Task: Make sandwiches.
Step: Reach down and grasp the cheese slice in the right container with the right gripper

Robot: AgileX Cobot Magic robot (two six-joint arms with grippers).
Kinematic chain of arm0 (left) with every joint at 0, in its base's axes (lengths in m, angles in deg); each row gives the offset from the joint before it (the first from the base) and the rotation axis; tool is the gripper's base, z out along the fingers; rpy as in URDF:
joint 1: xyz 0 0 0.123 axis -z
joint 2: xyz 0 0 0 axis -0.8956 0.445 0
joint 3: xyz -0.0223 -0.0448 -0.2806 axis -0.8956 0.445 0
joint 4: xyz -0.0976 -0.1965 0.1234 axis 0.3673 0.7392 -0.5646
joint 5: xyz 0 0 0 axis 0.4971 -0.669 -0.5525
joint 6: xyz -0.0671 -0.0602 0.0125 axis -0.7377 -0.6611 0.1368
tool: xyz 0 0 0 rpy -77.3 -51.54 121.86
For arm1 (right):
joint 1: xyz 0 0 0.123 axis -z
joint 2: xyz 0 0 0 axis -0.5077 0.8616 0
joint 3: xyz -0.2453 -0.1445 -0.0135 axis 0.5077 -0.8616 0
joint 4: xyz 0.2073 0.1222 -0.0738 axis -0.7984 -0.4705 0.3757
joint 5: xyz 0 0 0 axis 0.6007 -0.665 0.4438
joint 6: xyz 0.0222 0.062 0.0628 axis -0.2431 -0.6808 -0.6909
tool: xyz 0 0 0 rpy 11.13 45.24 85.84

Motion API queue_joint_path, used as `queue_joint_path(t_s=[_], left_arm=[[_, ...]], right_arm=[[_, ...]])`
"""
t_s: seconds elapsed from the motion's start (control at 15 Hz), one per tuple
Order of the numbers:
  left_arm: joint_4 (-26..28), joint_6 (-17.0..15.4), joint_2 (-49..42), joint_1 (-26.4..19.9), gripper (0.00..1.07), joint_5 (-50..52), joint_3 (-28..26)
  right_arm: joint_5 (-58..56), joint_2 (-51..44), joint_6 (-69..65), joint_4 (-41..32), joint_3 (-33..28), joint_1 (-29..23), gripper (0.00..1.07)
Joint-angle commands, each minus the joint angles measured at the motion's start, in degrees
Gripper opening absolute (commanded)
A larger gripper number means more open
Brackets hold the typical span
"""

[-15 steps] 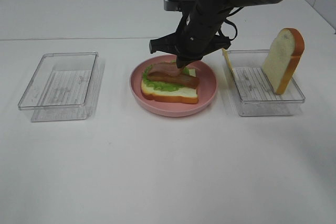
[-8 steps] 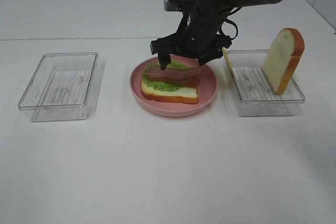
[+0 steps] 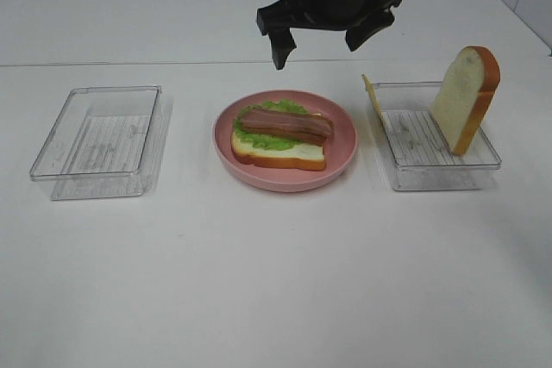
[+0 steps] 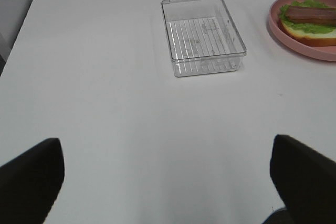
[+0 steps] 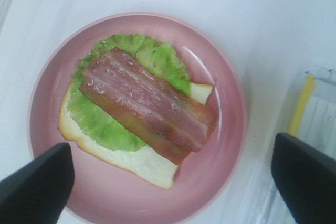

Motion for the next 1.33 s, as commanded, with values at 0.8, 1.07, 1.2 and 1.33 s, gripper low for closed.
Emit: queue_joint_path(t_s=[0.8, 1.07, 1.2, 1.33], left_arm=[[0.5, 0.1, -0.7, -0.1, 1.01, 0.2, 0.1], [0.5, 0.1, -0.7, -0.1, 1.01, 0.2, 0.1], [0.5, 0.1, -0.7, -0.1, 1.01, 0.2, 0.1], [0.5, 0.1, -0.7, -0.1, 1.01, 0.2, 0.1]], right_arm=[[-9.6, 5.4, 6.1, -3.6, 3.0, 10.1, 0.98], [-7.4, 9.3, 9.3, -6.4, 3.0, 10.8, 0.97], [-7.2, 10.4, 9.3, -6.3, 3.1, 10.8, 0.97], [-6.0, 11.1, 9.8, -6.4, 3.1, 11.4, 0.91]])
